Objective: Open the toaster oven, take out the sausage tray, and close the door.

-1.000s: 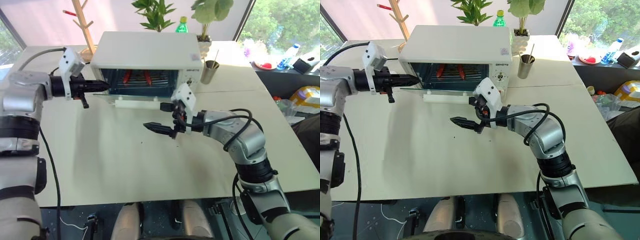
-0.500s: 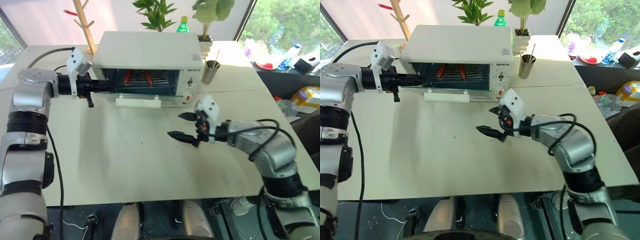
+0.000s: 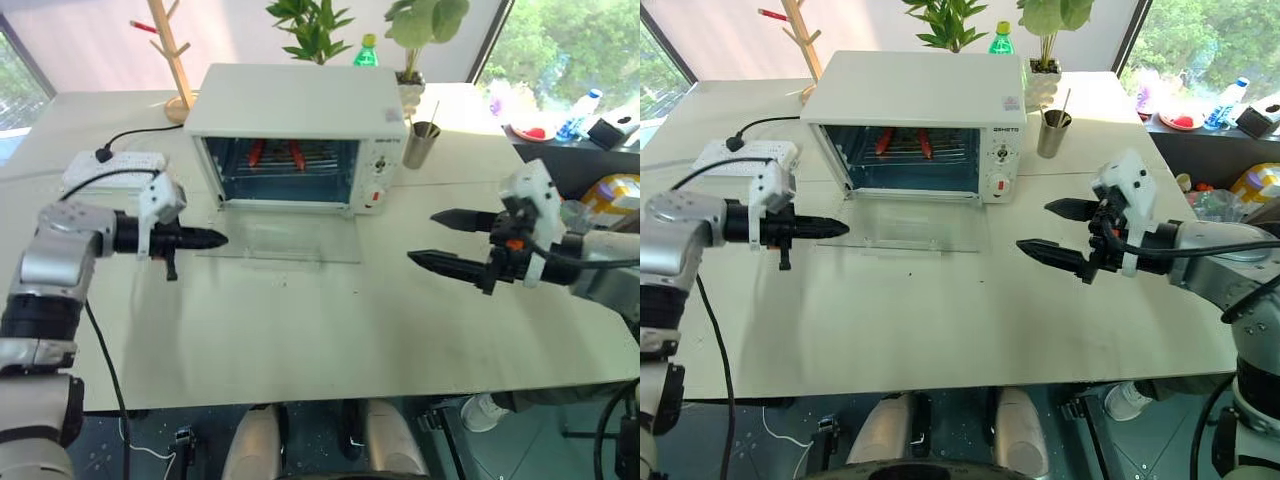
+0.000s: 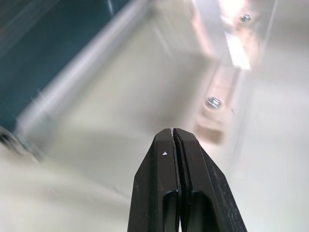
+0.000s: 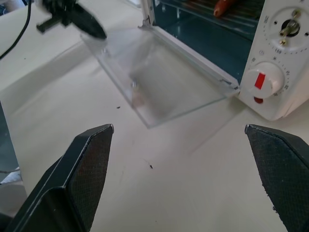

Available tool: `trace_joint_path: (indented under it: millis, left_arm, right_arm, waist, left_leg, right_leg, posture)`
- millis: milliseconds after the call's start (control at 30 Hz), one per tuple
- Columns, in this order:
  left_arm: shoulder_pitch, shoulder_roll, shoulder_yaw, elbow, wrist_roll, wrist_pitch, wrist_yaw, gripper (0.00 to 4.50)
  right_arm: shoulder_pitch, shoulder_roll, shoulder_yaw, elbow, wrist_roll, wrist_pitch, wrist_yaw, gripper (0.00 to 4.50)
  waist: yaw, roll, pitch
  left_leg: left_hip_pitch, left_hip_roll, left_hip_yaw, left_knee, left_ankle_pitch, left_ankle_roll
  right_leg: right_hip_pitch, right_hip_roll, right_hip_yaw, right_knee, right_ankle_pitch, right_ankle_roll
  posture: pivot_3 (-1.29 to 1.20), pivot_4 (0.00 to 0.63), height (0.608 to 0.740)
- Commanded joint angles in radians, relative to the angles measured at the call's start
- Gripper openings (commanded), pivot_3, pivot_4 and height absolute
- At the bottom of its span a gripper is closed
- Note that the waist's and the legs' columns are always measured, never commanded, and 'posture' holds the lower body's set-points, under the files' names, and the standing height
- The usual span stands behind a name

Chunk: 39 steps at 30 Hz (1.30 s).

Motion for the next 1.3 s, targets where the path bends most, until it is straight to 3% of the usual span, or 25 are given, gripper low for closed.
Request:
trace_joint_path:
  millis: [33,267,367,567,667,867,1133,1300]
  left_arm:
    - [0.013,-0.023,-0.004,-0.019,0.048,-0.079,0.075,0.04]
    - [0.002,-0.097,0.012,0.031,0.073,-0.082,0.195,0.04]
    - [0.021,-0.1,0.031,0.008,0.046,-0.042,0.205,1.31]
    - [0.077,-0.064,0.105,-0.161,-0.066,0.105,0.196,4.44]
    - [0.064,-0.038,0.161,-0.246,-0.148,0.224,0.211,4.48]
    - [-0.006,-0.018,0.244,-0.341,-0.296,0.431,0.264,4.48]
    - [0.019,-0.003,0.241,-0.416,-0.325,0.45,0.302,4.48]
    - [0.044,0.007,0.24,-0.428,-0.332,0.439,0.31,4.48]
  right_arm:
    - [-0.017,-0.007,-0.026,0.007,0.022,-0.008,-0.036,4.5]
    - [-0.015,-0.002,0.028,0.009,-0.006,-0.047,-0.076,4.5]
    - [-0.012,-0.006,0.076,0.009,-0.046,-0.08,-0.087,4.5]
    - [-0.056,0.011,0.198,0.03,-0.167,-0.194,-0.111,4.5]
    - [-0.121,0.052,0.295,0.067,-0.258,-0.266,-0.143,4.5]
    - [-0.255,0.142,0.569,0.215,-0.599,-0.551,-0.198,4.5]
    - [-0.398,0.322,0.82,0.548,-1.005,-0.906,-0.306,4.5]
    - [-0.464,0.38,0.855,0.724,-1.129,-1.04,-0.331,4.5]
  waist:
    - [0.009,0.0,0.0]
    - [0.016,0.0,0.0]
    - [0.012,0.0,0.0]
    - [0.012,0.0,0.0]
    - [0.011,0.0,0.0]
    - [0.01,0.0,0.0]
    - [0.0,0.0,0.0]
    - [-0.01,-0.001,0.0]
  left_leg:
    - [0.0,0.0,0.0,0.0,0.0,0.0]
    - [-0.001,-0.001,0.001,0.0,0.0,0.0]
    - [-0.001,-0.001,0.001,0.0,0.0,0.0]
    - [0.0,0.0,0.0,0.0,0.0,0.0]
    - [0.0,0.0,0.001,0.0,0.0,0.0]
    - [0.0,-0.001,0.0,0.0,0.0,0.0]
    - [-0.001,-0.001,0.0,0.0,0.0,0.0]
    - [-0.001,-0.002,0.0,0.0,0.0,-0.001]
  right_leg:
    - [0.0,0.0,0.0,0.0,0.0,0.0]
    - [0.0,-0.001,0.0,-0.001,0.0,0.0]
    - [0.0,-0.001,0.0,-0.001,0.0,0.0]
    - [0.0,0.0,0.0,0.0,0.0,0.0]
    - [0.0,0.0,0.0,0.0,0.0,0.0]
    - [0.0,0.0,0.0,0.0,0.0,0.0]
    - [0.0,0.0,0.0,0.0,0.0,0.0]
    - [0.0,0.0,0.0,0.0,0.0,0.0]
  posture:
    - [0.0,0.15,0.717]
    - [0.0,0.15,0.717]
    - [0.0,0.15,0.717]
    - [0.0,0.15,0.717]
    - [0.0,0.15,0.717]
    - [0.0,0.15,0.717]
    - [0.0,0.15,0.717]
    - [0.0,0.15,0.717]
